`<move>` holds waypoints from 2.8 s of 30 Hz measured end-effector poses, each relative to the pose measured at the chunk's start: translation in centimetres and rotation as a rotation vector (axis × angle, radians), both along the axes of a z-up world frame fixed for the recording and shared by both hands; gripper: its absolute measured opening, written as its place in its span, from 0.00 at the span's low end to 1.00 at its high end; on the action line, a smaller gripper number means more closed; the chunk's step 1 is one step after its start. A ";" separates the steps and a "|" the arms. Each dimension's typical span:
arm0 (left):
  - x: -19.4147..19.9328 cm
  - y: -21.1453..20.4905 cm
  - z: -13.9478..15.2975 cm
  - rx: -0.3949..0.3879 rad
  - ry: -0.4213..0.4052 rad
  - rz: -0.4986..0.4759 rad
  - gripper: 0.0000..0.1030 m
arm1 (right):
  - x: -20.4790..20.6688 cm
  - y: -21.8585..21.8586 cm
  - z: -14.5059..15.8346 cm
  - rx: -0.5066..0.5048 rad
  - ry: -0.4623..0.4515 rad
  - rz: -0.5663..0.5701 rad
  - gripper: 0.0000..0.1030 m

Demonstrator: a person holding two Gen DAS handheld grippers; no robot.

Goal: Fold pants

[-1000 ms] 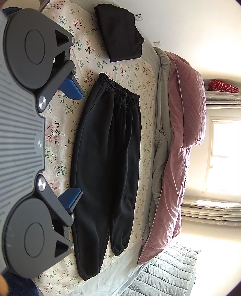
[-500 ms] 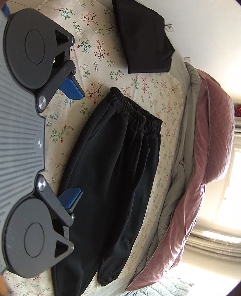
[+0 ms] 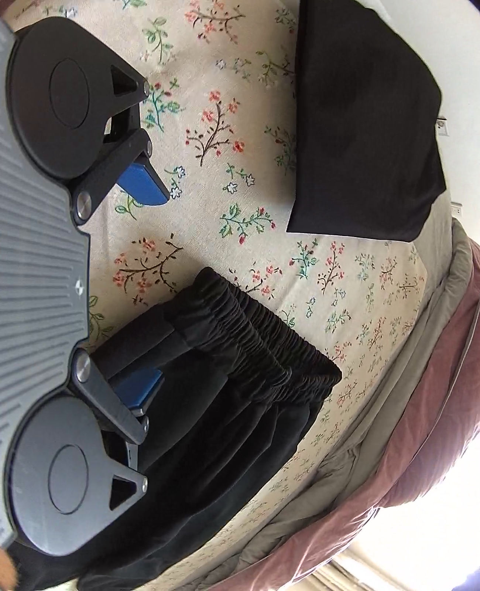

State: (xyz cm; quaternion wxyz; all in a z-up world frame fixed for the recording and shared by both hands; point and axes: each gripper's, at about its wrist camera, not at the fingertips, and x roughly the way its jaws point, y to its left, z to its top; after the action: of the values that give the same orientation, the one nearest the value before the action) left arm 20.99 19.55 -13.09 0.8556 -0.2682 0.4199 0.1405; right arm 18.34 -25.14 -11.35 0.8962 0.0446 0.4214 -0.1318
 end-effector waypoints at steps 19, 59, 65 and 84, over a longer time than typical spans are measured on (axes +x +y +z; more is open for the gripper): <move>-2.5 4.0 1.1 0.000 -0.112 0.098 0.22 | -1.2 -1.4 -1.0 0.026 0.070 0.006 0.30; 20.1 -1.2 -0.3 0.336 -0.014 -0.313 0.33 | 22.6 -27.0 0.1 -0.053 0.032 -0.247 0.58; 20.3 1.1 1.7 0.262 -0.112 -0.233 0.25 | 23.8 -25.9 -0.6 -0.150 0.009 -0.149 0.21; 23.1 -0.5 -0.9 0.309 -0.014 -0.241 0.39 | 26.1 -26.3 -1.3 -0.087 0.000 -0.227 0.41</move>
State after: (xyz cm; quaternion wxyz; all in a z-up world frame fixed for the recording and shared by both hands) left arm 44.10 19.08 -13.96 0.9001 -0.0822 0.4165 0.0982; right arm 44.41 -51.48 -12.65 0.8765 0.0531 0.4076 -0.2505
